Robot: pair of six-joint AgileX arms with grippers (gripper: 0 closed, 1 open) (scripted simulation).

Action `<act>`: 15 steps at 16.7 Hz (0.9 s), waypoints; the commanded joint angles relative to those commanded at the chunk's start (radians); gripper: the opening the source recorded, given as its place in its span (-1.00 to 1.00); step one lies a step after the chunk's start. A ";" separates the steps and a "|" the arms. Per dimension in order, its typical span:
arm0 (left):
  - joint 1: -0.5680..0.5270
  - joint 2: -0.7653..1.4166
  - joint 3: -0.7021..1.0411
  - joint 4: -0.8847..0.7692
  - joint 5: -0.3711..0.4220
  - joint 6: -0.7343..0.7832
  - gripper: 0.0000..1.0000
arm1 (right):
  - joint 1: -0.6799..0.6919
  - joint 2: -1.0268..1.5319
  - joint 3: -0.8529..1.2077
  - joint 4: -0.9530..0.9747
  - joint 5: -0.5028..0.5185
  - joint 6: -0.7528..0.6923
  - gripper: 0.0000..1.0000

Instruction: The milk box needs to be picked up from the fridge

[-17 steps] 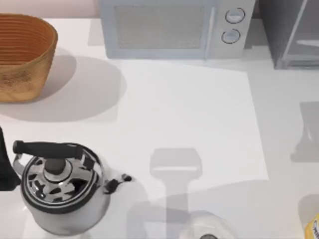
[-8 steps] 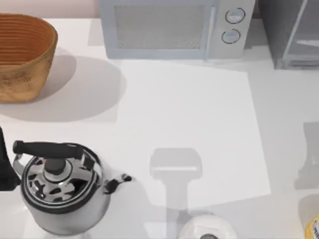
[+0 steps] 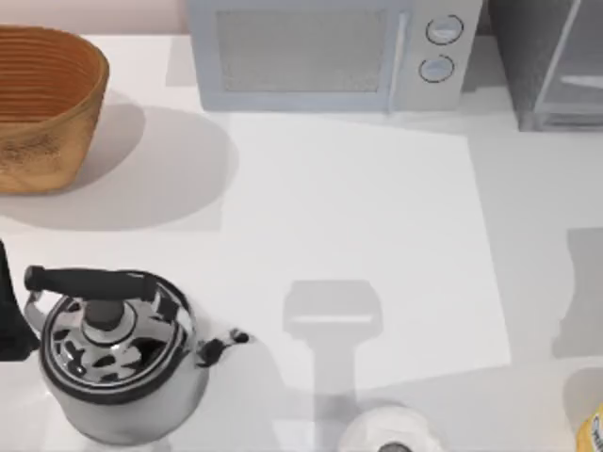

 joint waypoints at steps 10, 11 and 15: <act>0.000 0.000 0.000 0.000 0.000 0.000 1.00 | -0.105 0.812 0.034 0.788 -0.483 0.015 -1.00; 0.000 0.000 0.000 0.000 0.000 0.000 1.00 | -0.116 0.909 0.038 0.881 -0.538 0.017 -1.00; 0.000 0.000 0.000 0.000 0.000 0.000 1.00 | -0.154 1.243 0.054 1.203 -0.732 0.026 -1.00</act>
